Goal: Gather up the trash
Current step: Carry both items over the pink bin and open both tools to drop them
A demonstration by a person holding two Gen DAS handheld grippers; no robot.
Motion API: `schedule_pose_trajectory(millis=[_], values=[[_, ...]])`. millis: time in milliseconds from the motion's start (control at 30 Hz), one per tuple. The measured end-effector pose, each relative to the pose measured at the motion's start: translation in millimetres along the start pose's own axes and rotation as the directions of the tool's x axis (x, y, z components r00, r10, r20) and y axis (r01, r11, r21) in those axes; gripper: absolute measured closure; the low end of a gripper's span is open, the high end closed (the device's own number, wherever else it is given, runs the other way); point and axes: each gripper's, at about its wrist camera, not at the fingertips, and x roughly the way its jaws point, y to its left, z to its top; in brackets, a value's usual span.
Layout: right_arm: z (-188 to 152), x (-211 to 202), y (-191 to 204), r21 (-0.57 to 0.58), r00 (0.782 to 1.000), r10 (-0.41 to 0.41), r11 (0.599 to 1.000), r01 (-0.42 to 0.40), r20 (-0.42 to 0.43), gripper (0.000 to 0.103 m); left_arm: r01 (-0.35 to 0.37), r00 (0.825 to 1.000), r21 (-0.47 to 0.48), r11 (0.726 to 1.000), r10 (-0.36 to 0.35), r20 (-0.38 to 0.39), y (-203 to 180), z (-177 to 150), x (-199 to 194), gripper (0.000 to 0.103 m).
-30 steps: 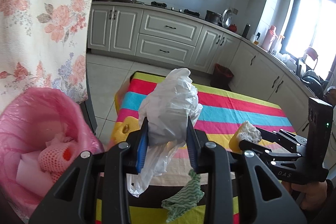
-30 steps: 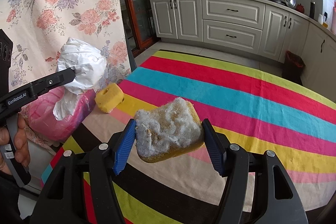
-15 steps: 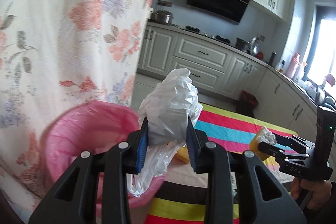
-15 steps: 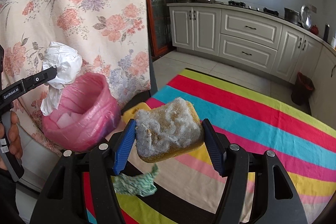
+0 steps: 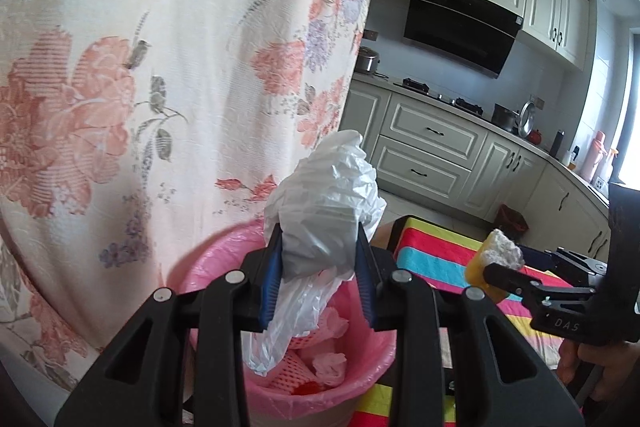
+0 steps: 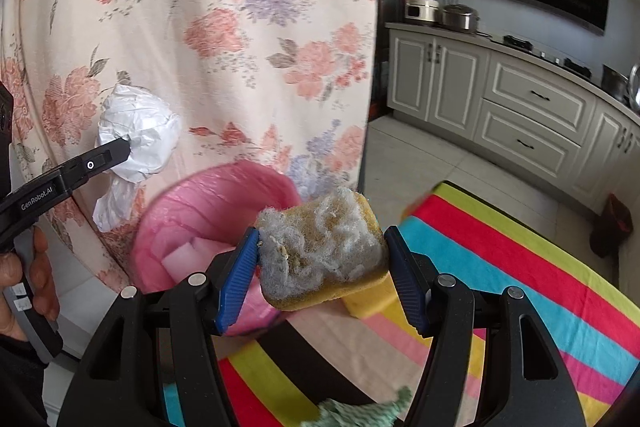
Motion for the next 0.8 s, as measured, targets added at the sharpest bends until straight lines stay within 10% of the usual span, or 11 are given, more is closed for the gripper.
schedule_pose_trajectory(millis=[800], values=[[23,60,65,-0.054,0.991,0.111,0.992,-0.115,-0.073,0.027,-0.017,1.000,-0.022,1.000,0.017,0.026,15,14,3,0.070]])
